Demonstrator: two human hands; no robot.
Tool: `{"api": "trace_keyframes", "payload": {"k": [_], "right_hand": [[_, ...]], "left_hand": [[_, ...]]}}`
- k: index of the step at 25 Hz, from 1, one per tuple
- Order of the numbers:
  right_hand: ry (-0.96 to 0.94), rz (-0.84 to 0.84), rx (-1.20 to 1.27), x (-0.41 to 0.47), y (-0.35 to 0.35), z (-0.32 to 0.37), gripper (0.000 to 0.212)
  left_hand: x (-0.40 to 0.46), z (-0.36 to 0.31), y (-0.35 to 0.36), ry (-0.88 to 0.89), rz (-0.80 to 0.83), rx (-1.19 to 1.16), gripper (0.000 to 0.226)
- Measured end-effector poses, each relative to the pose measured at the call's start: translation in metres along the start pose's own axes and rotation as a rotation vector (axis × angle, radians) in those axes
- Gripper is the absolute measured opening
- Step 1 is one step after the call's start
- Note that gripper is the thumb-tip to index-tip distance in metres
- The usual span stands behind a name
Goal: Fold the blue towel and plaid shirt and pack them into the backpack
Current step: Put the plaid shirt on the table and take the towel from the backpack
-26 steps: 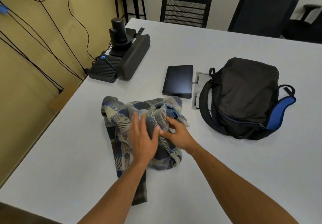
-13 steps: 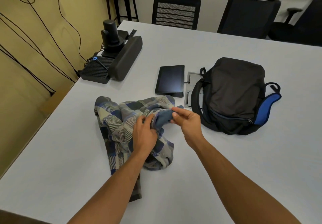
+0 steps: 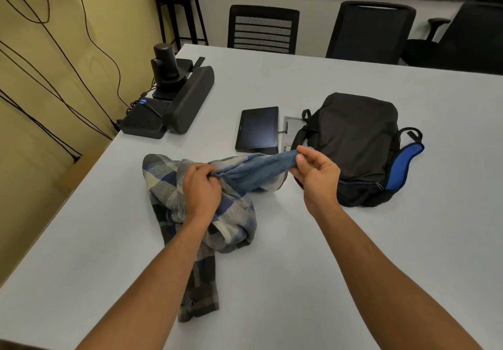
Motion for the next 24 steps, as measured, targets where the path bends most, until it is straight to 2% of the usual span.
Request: {"api": "trace_keyframes", "payload": {"k": [9, 15, 21, 24], "right_hand": [[-0.137, -0.138, 0.021, 0.003, -0.043, 0.051, 0.019], [-0.217, -0.245, 0.163, 0.004, -0.082, 0.088, 0.019], [-0.297, -0.320, 0.273, 0.007, -0.139, 0.124, 0.021], [-0.282, -0.312, 0.238, 0.009, -0.165, 0.136, 0.026]], "left_hand": [[0.002, 0.024, -0.027, -0.072, -0.082, 0.042, 0.019], [0.006, 0.038, -0.034, -0.116, -0.124, 0.043, 0.021], [-0.009, 0.025, -0.016, -0.108, -0.073, 0.121, 0.024], [-0.020, 0.026, 0.004, -0.157, 0.036, 0.229, 0.027]]}}
Point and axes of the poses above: each hand's wrist, its own x-axis towards the middle knuckle, its own y-axis out of the palm, z = x × y, the point moved 6 cm from there along x, towards the middle knuckle, and after that the axes turned 9 degrees about x, right-handed, at the moved point
